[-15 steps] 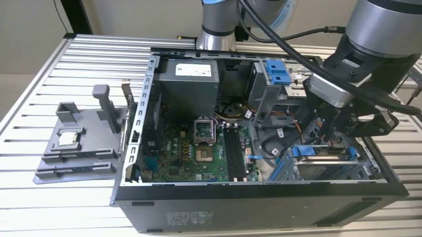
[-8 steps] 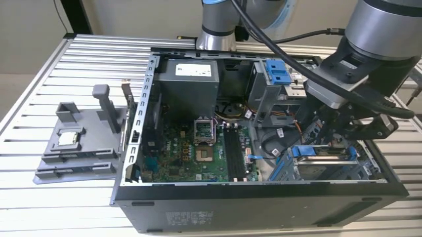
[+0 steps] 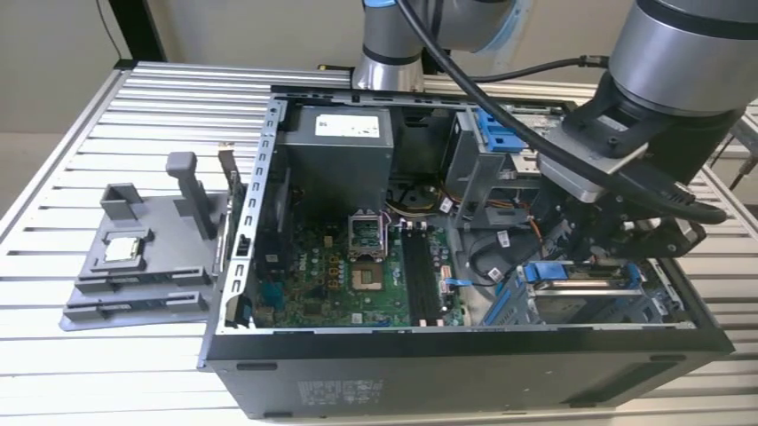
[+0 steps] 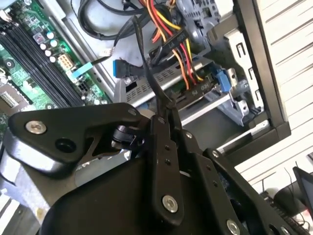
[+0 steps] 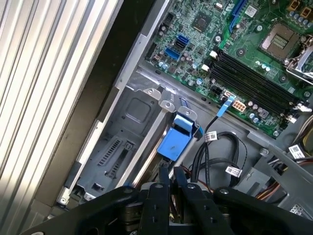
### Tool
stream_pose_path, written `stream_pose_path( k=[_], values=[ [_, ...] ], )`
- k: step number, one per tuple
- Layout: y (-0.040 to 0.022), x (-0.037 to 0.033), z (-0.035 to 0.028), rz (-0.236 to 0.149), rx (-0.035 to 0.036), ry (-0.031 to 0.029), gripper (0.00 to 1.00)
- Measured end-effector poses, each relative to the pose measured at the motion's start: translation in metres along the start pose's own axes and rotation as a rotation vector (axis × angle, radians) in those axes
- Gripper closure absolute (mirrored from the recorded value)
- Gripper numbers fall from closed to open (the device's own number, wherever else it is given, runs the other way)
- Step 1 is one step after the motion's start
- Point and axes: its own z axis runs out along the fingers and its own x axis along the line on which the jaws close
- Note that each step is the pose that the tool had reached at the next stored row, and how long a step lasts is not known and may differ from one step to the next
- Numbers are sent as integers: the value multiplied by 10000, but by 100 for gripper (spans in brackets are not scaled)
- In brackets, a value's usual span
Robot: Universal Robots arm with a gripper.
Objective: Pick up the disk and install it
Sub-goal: 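Insert the second disk wire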
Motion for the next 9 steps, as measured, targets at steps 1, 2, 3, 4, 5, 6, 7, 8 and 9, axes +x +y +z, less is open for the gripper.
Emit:
stream_pose_path(
  k=[1, 2, 3, 4, 5, 6, 7, 8, 9],
  values=[
    [9, 16, 1, 15, 5, -9, 100],
    [17, 28, 3, 54, 2, -5, 100],
    [23, 38, 5, 101, -2, 2, 100],
    [28, 48, 8, 157, -6, 10, 100],
    [35, 59, 9, 206, -10, 17, 100],
    [39, 66, 11, 240, -12, 22, 100],
    [40, 67, 12, 258, -14, 24, 100],
    [40, 67, 13, 282, -16, 29, 100],
    [40, 67, 15, 332, -20, 36, 100]
  ],
)
